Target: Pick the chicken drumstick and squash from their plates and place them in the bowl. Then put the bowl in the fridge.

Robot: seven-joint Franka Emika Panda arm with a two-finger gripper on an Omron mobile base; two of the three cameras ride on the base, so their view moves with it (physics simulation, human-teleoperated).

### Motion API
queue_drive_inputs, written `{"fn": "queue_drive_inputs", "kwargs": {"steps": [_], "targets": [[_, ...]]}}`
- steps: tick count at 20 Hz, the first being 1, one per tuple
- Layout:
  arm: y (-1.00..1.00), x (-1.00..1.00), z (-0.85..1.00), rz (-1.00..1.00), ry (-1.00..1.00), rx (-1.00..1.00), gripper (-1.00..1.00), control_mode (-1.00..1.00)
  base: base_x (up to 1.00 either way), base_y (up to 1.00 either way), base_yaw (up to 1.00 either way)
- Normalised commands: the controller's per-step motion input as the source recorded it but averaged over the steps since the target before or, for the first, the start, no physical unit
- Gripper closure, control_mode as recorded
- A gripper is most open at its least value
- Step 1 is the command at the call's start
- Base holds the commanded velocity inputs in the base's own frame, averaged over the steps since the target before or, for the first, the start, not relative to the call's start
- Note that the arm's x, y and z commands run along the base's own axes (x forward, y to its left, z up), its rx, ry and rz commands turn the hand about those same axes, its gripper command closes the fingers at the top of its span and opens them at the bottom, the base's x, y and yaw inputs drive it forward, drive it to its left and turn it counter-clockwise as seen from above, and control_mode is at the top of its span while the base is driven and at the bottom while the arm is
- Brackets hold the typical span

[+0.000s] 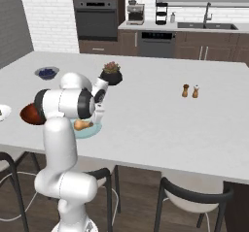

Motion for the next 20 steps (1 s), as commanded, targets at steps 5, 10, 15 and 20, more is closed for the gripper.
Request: {"fn": "queue_drive_inputs", "kwargs": {"steps": [5, 10, 15, 20], "targets": [[0.01, 0.04, -0.39, -0.01, 0.01, 0.04, -1.0, -1.0, 0.0, 0.0, 0.0], [0.1, 0.11, -0.41, -0.02, 0.02, 0.02, -1.0, -1.0, 0.0, 0.0, 0.0], [0.1, 0.0, -0.42, -0.04, 0.02, 0.03, 1.0, -1.0, 0.0, 0.0, 0.0], [0.1, 0.0, -0.21, -0.05, 0.06, 0.01, 1.0, -1.0, 0.0, 0.0, 0.0]]}}
